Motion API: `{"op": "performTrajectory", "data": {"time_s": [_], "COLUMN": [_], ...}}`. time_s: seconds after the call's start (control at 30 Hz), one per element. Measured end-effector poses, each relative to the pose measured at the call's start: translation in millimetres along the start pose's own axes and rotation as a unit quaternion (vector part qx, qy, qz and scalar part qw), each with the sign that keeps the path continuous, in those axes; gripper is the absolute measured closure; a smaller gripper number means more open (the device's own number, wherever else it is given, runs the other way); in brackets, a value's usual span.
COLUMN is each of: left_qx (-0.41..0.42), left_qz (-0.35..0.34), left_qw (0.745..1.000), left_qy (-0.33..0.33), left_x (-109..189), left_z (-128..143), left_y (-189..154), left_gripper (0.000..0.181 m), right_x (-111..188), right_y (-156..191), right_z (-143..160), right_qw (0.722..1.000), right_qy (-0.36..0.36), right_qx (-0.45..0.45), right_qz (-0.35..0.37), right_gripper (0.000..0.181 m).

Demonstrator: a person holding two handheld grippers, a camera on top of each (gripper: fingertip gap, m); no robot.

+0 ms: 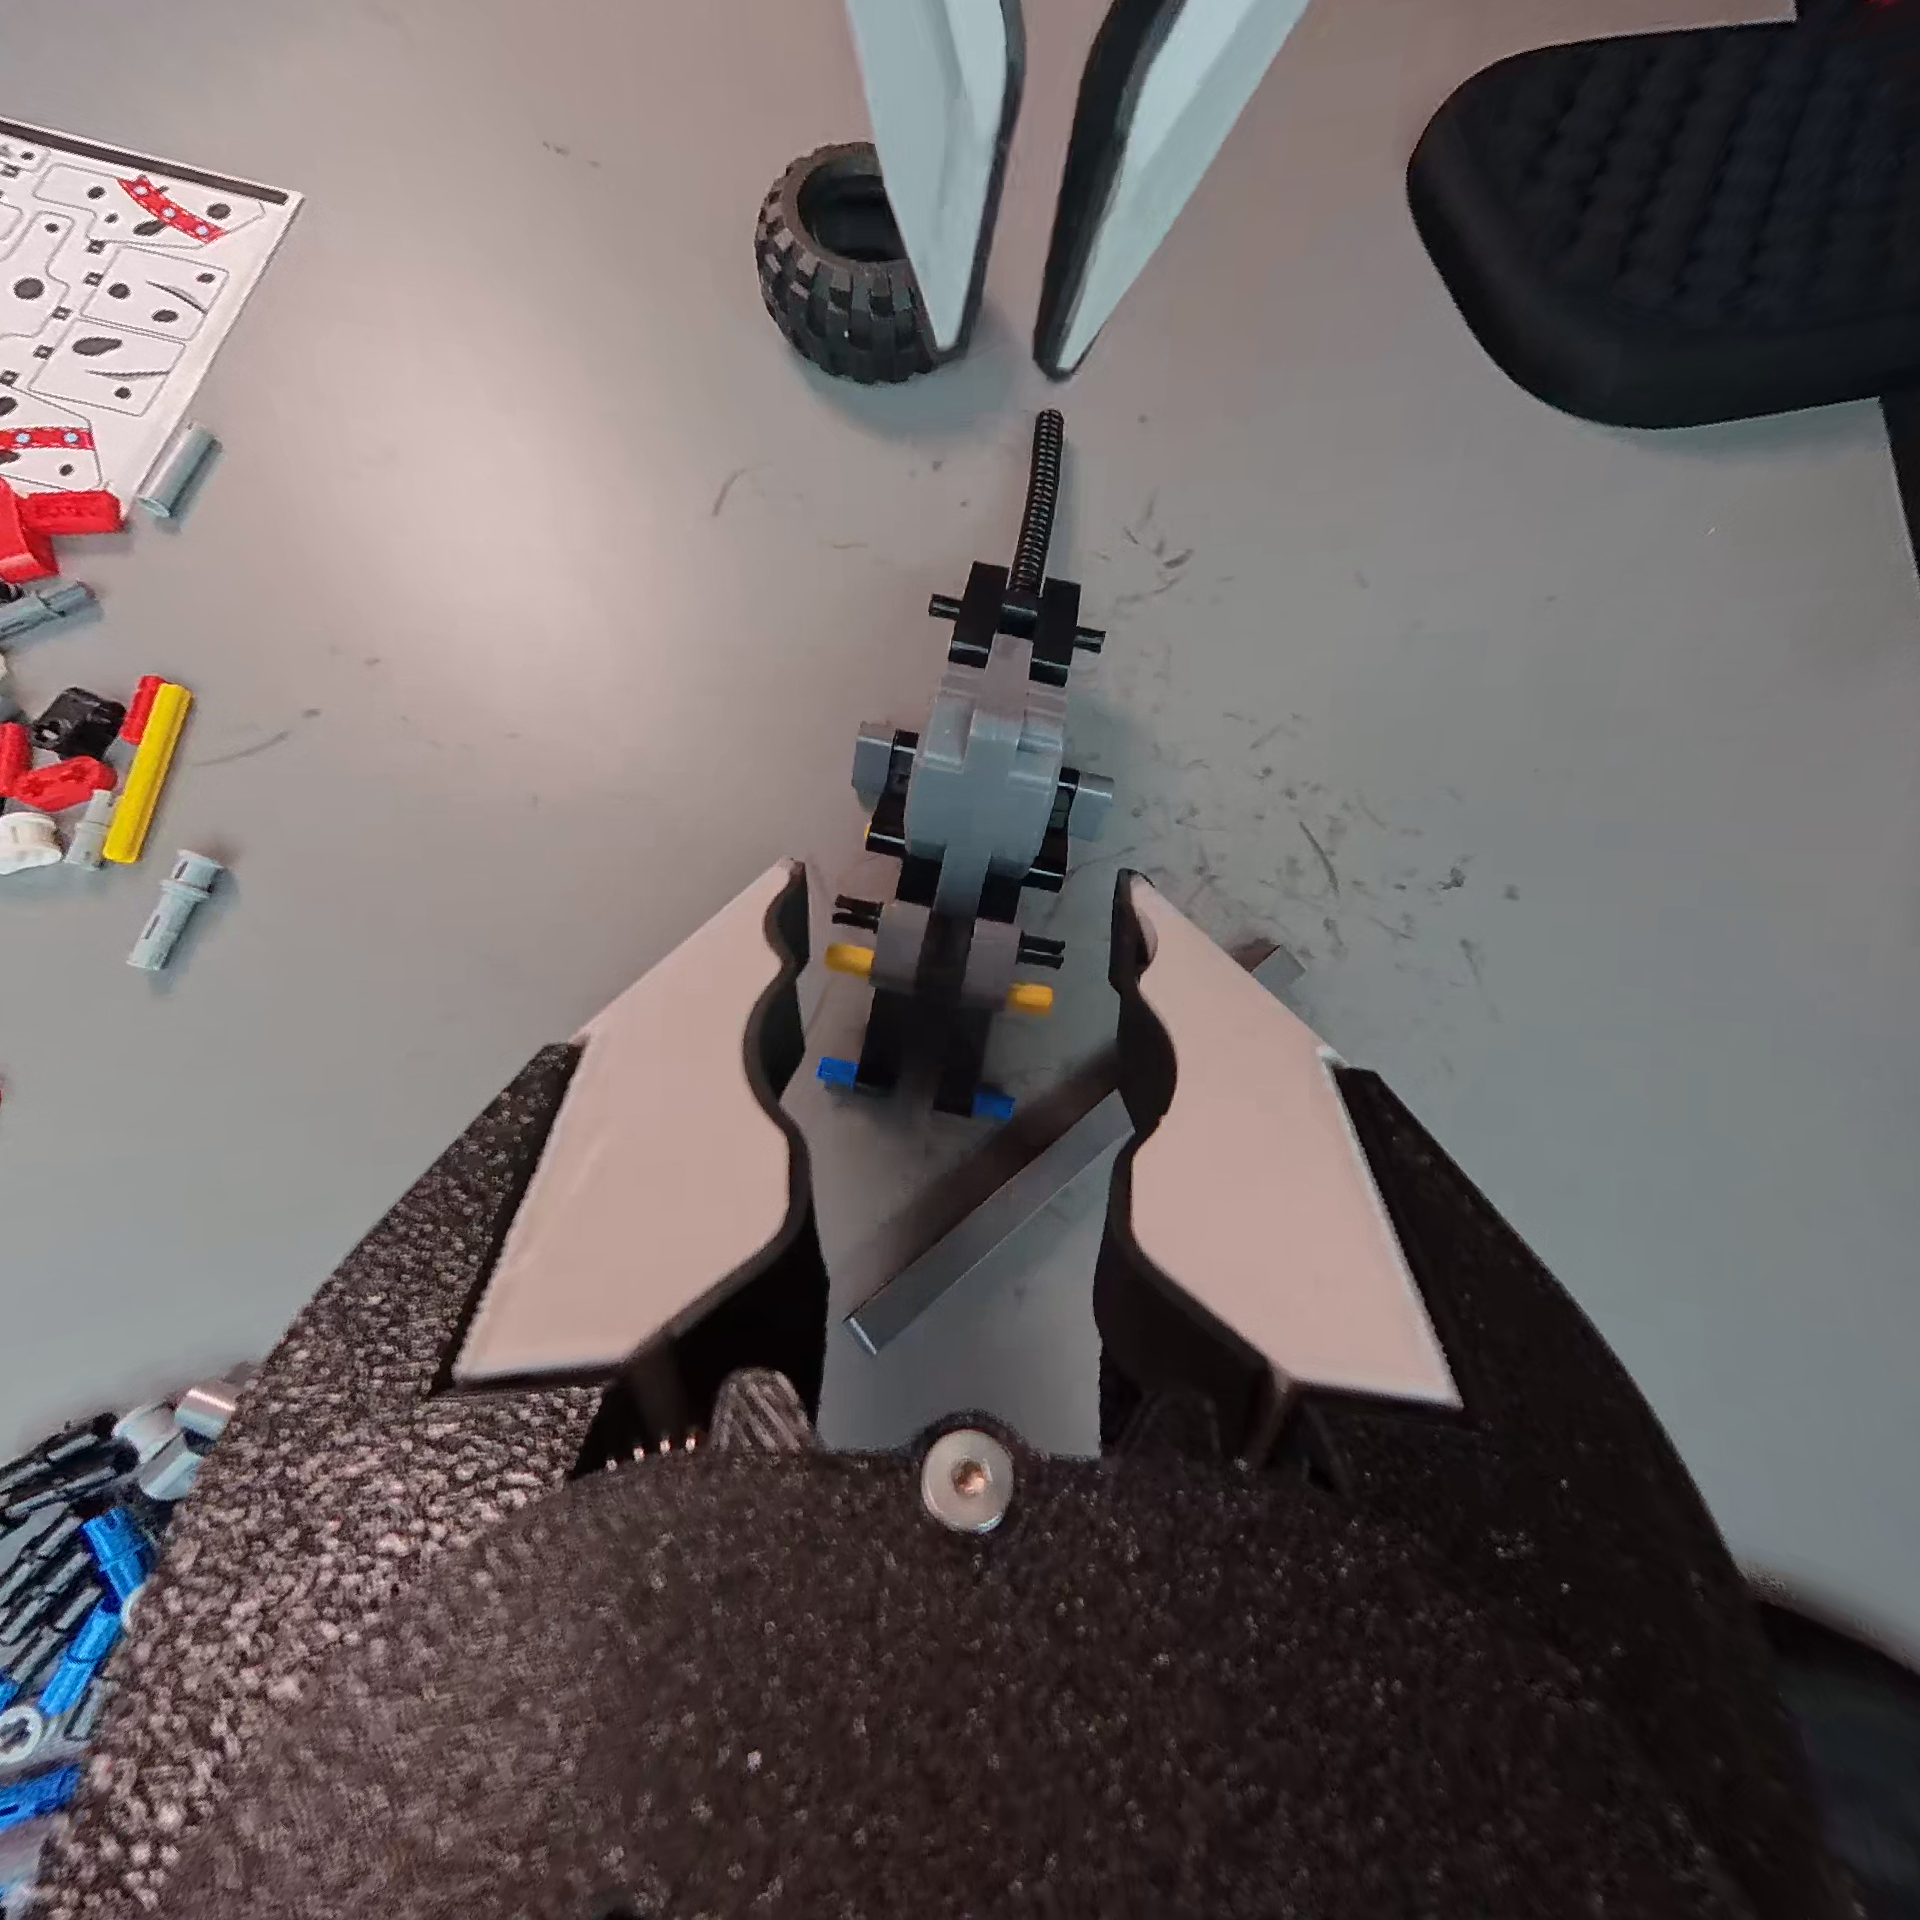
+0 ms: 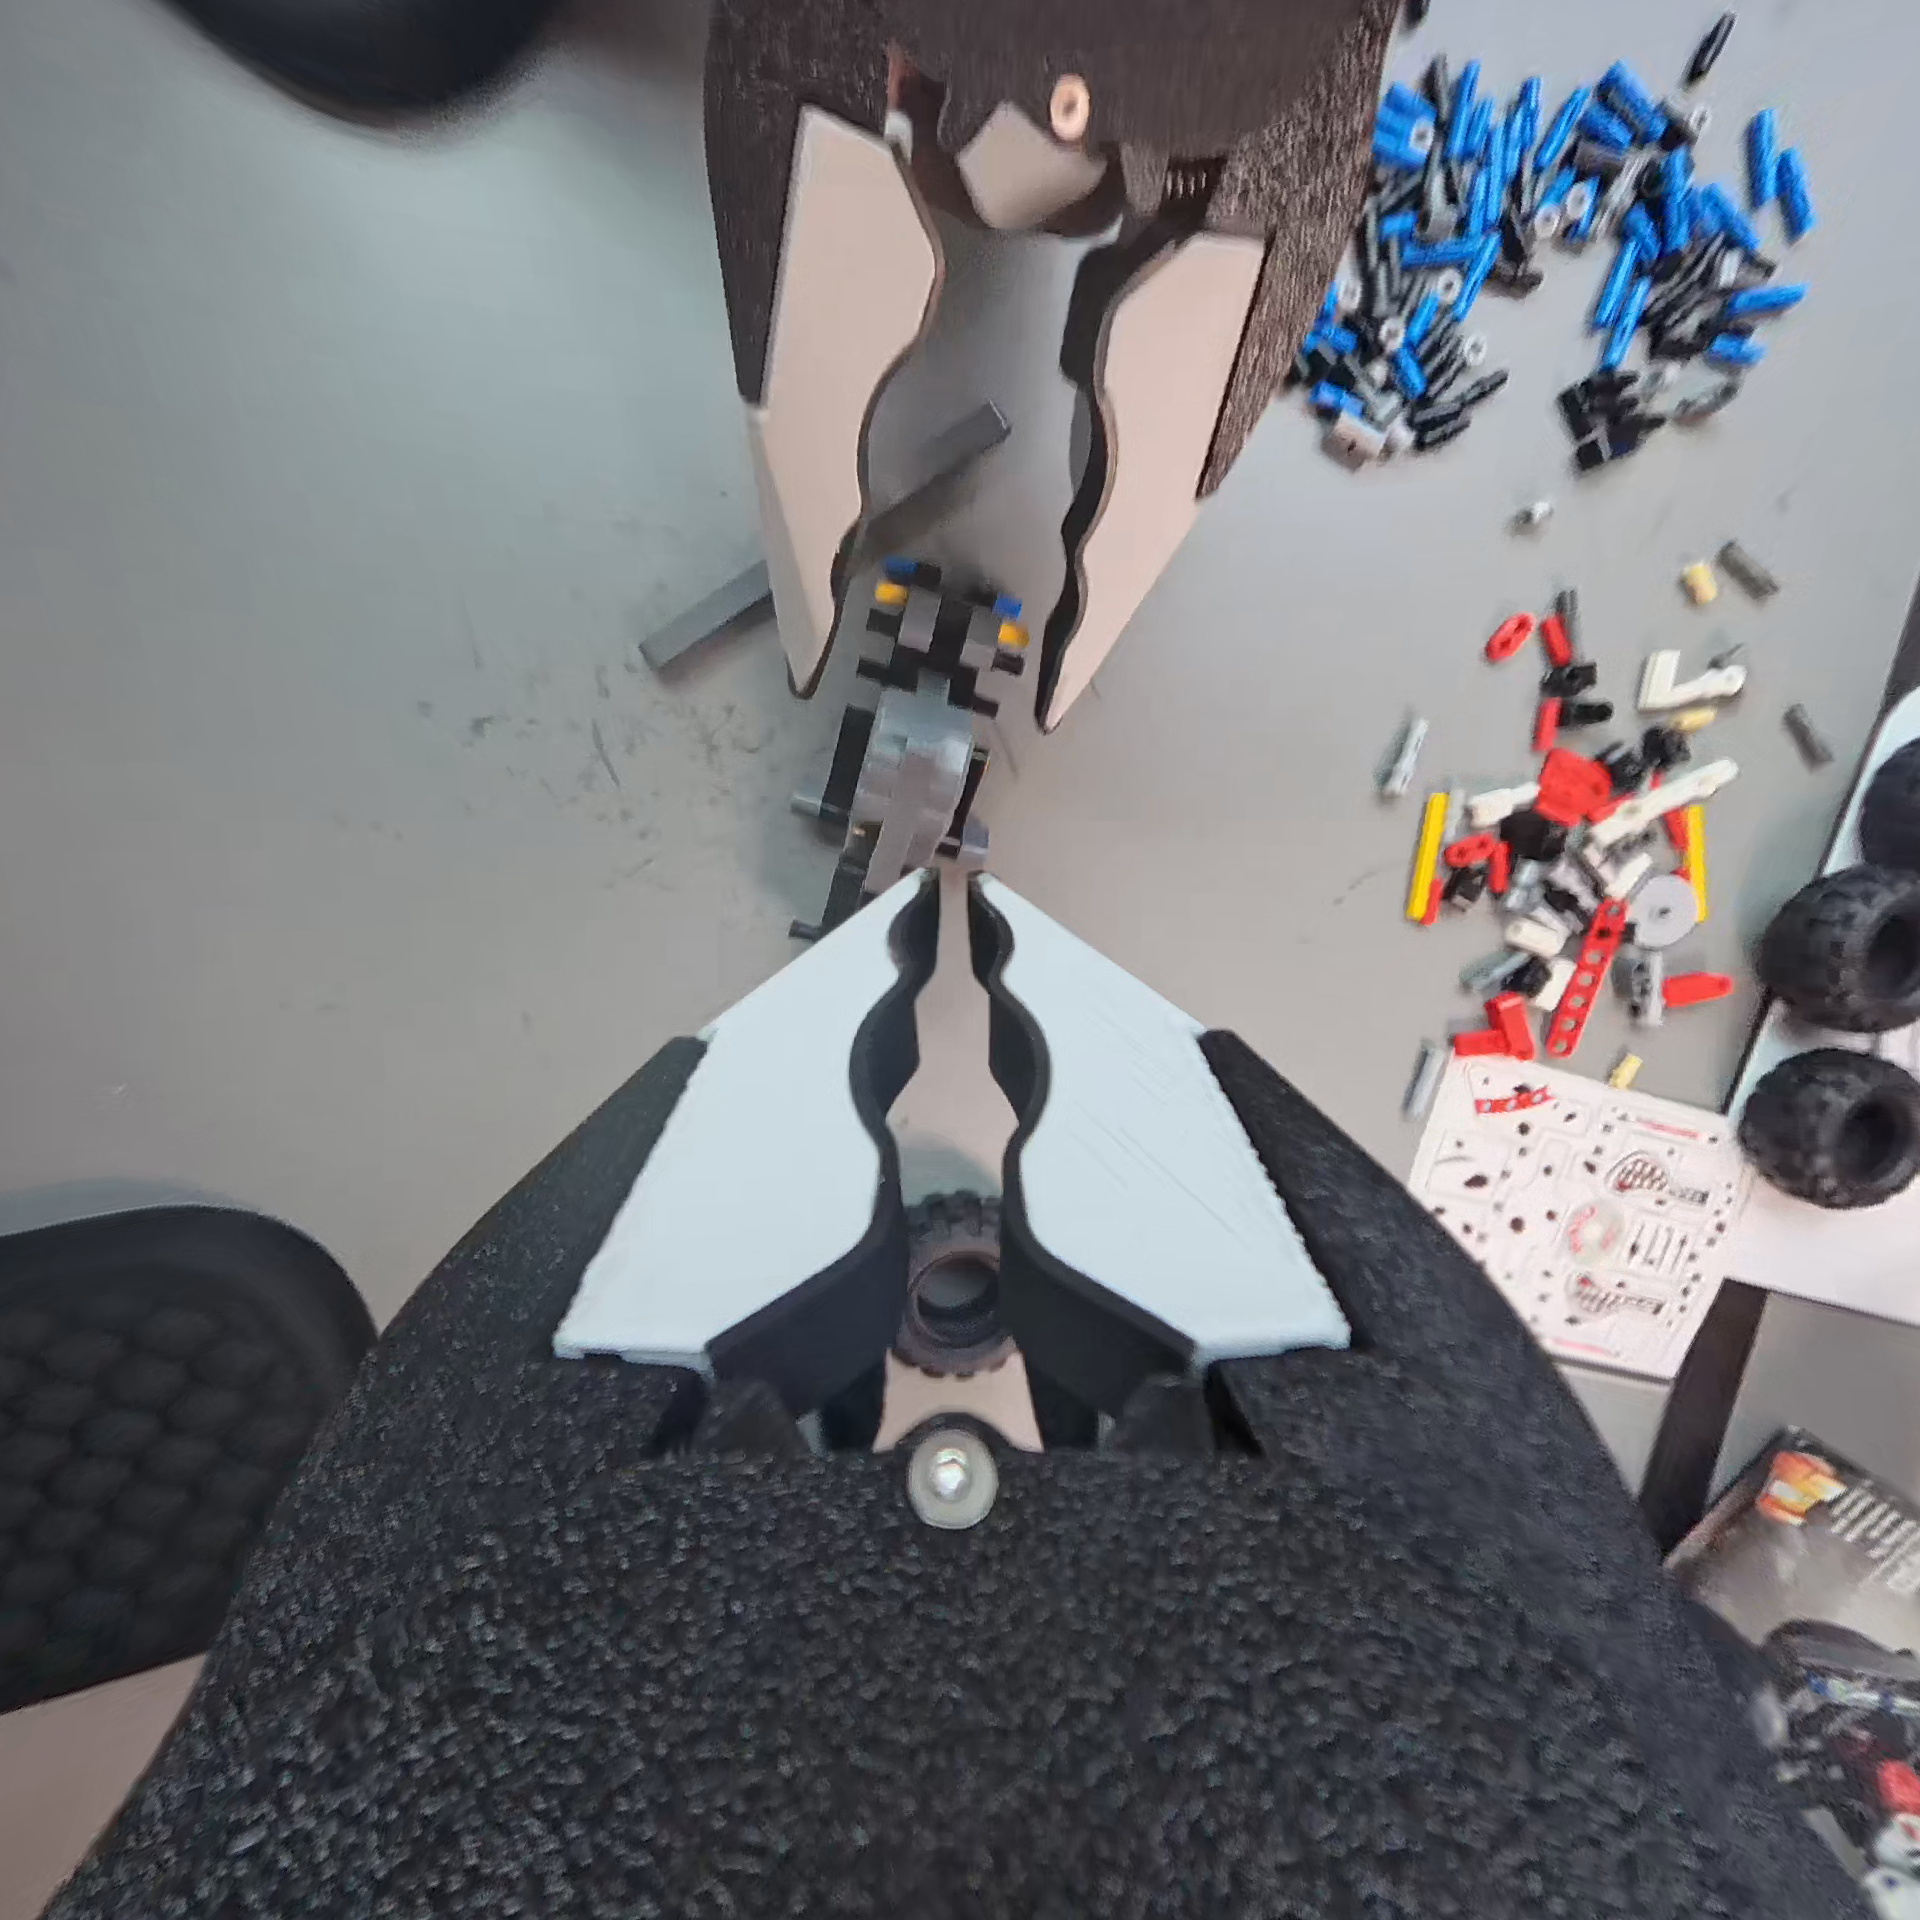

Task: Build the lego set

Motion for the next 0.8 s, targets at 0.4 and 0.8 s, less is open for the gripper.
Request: {"op": "performTrajectory", "data": {"time_s": [0.4, 0.8], "left_qx": [-0.018, 0.06], "left_qz": [-0.001, 0.0], "left_qw": [1.0, 0.994], "left_qy": [0.016, -0.096], "left_x": [-3, 36], "left_z": [0, -36], "left_y": [-4, 19], "left_gripper": [0.124, 0.128], "right_x": [-49, -11], "right_y": [24, 12], "right_z": [94, 72], "right_qw": [0.995, 0.994], "right_qy": [0.043, 0.099], "right_qx": [-0.093, -0.037], "right_qz": [0.001, 0.008], "right_gripper": [0.17, 0.174]}}
Point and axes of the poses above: each gripper's, where its closed fingertips meet, x back along the fingers, z out of its underside, y = z × x across the jaws, the point moved 1 cm from there along x, back along the fingers, and after that the axes turned 10 degrees about -x, right-handed, at the moved point
